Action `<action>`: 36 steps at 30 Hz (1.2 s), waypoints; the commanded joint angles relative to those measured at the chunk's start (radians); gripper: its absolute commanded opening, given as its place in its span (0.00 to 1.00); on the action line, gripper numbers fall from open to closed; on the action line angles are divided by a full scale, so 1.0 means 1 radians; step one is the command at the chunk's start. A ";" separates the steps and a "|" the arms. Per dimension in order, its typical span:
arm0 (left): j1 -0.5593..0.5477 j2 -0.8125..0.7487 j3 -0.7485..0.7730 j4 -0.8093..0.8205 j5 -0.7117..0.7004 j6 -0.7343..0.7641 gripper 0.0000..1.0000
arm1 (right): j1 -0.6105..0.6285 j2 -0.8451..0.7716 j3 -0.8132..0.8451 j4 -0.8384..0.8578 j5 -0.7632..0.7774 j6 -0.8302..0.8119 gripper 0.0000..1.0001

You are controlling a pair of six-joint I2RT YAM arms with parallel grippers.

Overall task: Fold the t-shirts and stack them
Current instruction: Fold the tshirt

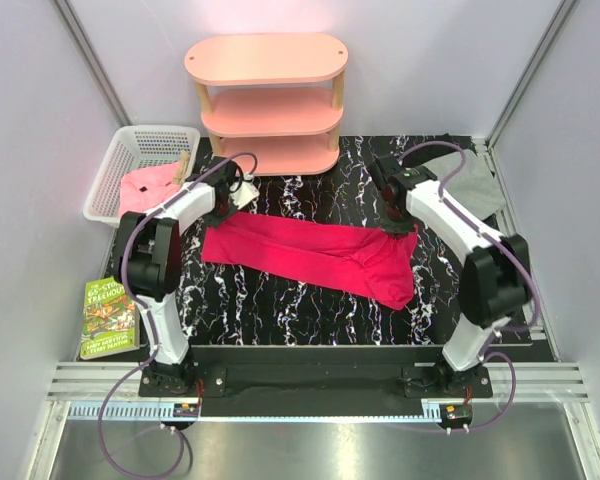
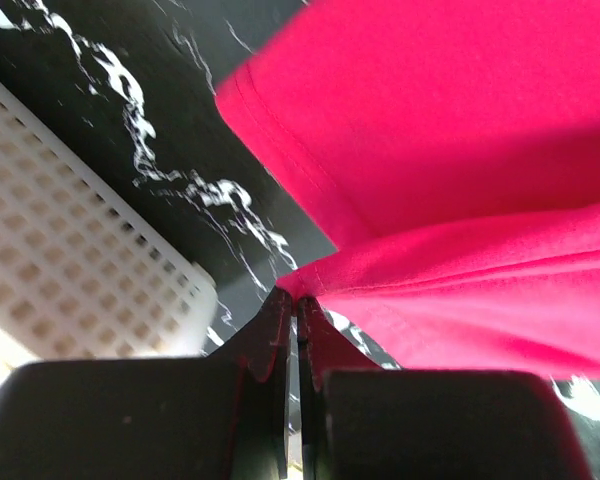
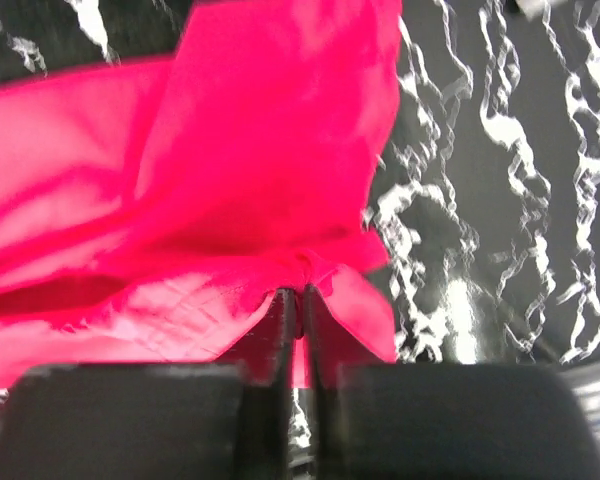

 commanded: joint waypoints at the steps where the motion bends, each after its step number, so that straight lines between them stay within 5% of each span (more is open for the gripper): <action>1: 0.013 0.035 0.043 0.071 -0.097 0.032 0.06 | -0.017 0.119 0.120 0.066 0.041 -0.070 0.33; 4: 0.025 0.032 0.029 0.115 -0.133 0.035 0.41 | -0.023 0.175 0.179 0.065 0.077 -0.084 0.66; 5: 0.030 0.023 0.008 0.146 -0.142 0.034 0.72 | -0.023 0.186 0.196 0.062 0.089 -0.087 0.69; 7: 0.030 -0.028 -0.018 0.183 -0.174 0.043 0.95 | -0.024 0.209 0.252 0.045 0.135 -0.104 0.71; 12: 0.018 -0.231 -0.072 0.197 -0.173 -0.020 0.99 | -0.029 0.193 0.368 -0.009 0.174 -0.110 0.72; 15: -0.041 -0.391 -0.159 0.182 -0.116 -0.024 0.99 | -0.028 0.118 0.342 -0.001 0.056 -0.075 0.67; 19: -0.137 -0.493 -0.272 0.148 0.010 -0.047 0.98 | -0.021 0.021 0.168 0.115 -0.292 -0.014 0.57; 26: -0.142 -0.239 -0.247 0.148 0.053 -0.083 0.92 | -0.015 0.001 -0.130 0.284 -0.497 0.065 0.52; 36: -0.139 -0.013 -0.107 0.165 -0.004 -0.094 0.89 | -0.017 0.154 -0.058 0.315 -0.508 0.051 0.48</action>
